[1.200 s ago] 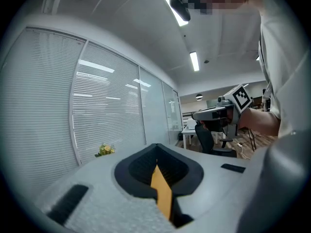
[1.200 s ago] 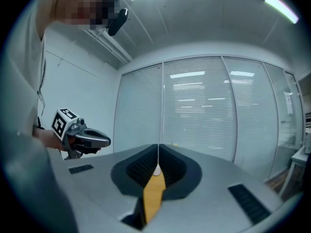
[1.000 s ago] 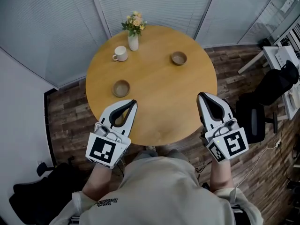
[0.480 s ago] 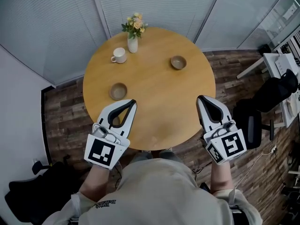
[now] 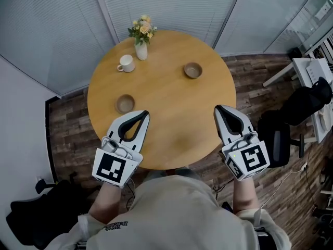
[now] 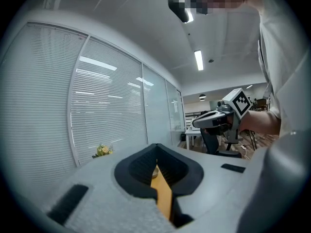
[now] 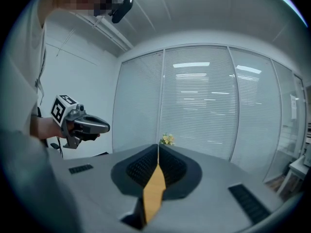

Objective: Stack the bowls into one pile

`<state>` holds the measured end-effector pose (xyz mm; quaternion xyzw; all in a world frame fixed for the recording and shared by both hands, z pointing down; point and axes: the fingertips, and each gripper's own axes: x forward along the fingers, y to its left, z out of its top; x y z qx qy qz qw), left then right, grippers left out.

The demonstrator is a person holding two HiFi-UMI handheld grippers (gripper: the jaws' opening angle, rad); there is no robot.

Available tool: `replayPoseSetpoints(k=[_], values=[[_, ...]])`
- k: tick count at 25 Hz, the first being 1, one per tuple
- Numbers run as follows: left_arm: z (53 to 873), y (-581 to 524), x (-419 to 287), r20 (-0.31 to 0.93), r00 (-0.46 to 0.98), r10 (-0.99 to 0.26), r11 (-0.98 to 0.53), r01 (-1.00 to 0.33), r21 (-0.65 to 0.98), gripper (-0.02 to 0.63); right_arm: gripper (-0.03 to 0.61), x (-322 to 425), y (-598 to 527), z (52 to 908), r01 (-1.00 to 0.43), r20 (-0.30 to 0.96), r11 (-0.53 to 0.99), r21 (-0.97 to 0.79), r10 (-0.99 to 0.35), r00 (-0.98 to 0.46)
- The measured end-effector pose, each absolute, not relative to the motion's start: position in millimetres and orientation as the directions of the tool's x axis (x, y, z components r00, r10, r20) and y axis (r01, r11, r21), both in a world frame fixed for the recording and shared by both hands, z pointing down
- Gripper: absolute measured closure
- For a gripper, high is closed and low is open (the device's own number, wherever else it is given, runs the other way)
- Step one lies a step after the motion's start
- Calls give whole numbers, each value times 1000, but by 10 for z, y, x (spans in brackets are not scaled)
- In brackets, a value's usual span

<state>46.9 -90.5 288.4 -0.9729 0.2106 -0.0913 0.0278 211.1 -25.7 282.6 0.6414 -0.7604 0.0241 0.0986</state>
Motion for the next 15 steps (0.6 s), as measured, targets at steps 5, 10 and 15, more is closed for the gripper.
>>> replayPoseSetpoints(k=[5, 10, 15], values=[[2880, -971, 660, 176, 889, -424, -905, -410, -112, 592, 546, 2208, -299, 2854, -963, 183, 246, 107, -957, -225], [2838, -1151, 858, 157, 887, -434, -900, -419, -120, 592, 545, 2459, -440, 2845, -961, 190, 237, 142, -959, -209], [2832, -1329, 1033, 147, 891, -429, -903, -416, -111, 592, 545, 2598, -671, 2800, -945, 191, 265, 192, -954, -229]])
